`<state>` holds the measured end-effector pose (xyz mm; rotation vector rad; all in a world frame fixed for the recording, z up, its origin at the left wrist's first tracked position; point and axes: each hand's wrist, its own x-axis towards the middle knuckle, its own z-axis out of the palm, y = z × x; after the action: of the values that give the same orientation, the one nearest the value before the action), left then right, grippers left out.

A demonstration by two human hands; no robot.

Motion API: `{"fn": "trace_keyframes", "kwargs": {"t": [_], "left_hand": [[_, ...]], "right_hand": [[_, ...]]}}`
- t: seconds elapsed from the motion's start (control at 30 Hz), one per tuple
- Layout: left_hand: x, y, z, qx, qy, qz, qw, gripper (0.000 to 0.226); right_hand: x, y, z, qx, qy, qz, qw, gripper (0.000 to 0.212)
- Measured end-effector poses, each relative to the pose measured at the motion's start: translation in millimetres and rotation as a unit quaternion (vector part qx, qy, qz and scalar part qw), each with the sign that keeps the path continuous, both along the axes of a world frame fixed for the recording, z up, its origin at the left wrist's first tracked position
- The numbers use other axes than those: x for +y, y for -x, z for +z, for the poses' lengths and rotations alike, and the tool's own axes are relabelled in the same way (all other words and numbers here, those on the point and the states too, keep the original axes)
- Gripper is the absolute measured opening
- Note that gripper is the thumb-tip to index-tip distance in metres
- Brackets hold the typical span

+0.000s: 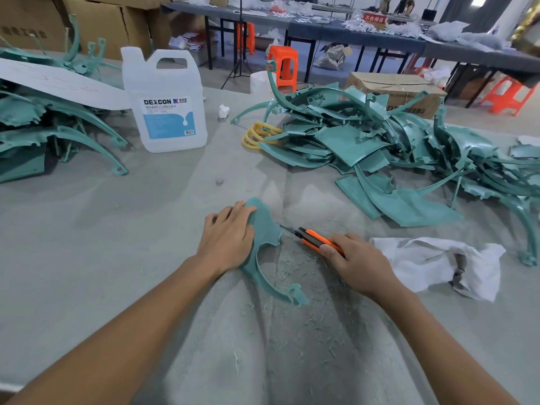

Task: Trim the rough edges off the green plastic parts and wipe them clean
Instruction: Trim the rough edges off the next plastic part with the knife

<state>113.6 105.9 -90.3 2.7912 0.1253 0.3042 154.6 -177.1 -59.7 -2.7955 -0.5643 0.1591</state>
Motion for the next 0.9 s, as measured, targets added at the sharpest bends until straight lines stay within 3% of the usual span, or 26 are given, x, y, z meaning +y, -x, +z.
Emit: {"fn": "trace_keyframes", "kwargs": {"t": [0.07,0.17,0.23,0.33,0.43,0.47,0.57,0.63,0.73,0.9], "left_hand": [[0,0,5,0.004,0.029,-0.013,0.999,0.039],[0,-1,12,0.003,-0.017,-0.078,0.997,0.035],[-5,1,24,-0.016,-0.022,-0.070,0.997,0.037],[-15,16,52,-0.065,0.094,0.012,0.993,0.030],[-19,46,75,-0.043,0.230,-0.007,0.972,0.022],[-21,57,81,0.000,0.224,-0.015,0.974,0.029],[-28,73,83,0.186,0.081,0.000,0.979,0.081],[-32,76,78,0.239,-0.005,0.006,0.971,0.092],[-23,72,73,0.249,-0.065,0.011,0.966,0.082],[8,77,71,0.240,0.041,-0.025,0.969,0.034]], "right_hand": [[-3,0,0,0.005,-0.027,-0.014,1.000,0.031],[-4,0,0,0.007,-0.054,-0.022,0.998,0.025],[-4,1,-1,-0.002,-0.064,-0.031,0.997,0.026],[-6,0,-1,-0.005,-0.070,-0.042,0.997,0.029],[-5,-1,-2,-0.004,-0.061,-0.050,0.997,0.029],[-4,-2,-2,-0.002,-0.055,-0.052,0.997,0.030],[-3,-2,-3,0.008,-0.046,-0.054,0.997,0.037],[-3,-1,-3,0.005,-0.053,-0.056,0.997,0.039],[-4,4,-2,0.002,-0.074,-0.055,0.996,0.036],[-10,8,-4,-0.003,-0.092,-0.061,0.994,0.038]]}}
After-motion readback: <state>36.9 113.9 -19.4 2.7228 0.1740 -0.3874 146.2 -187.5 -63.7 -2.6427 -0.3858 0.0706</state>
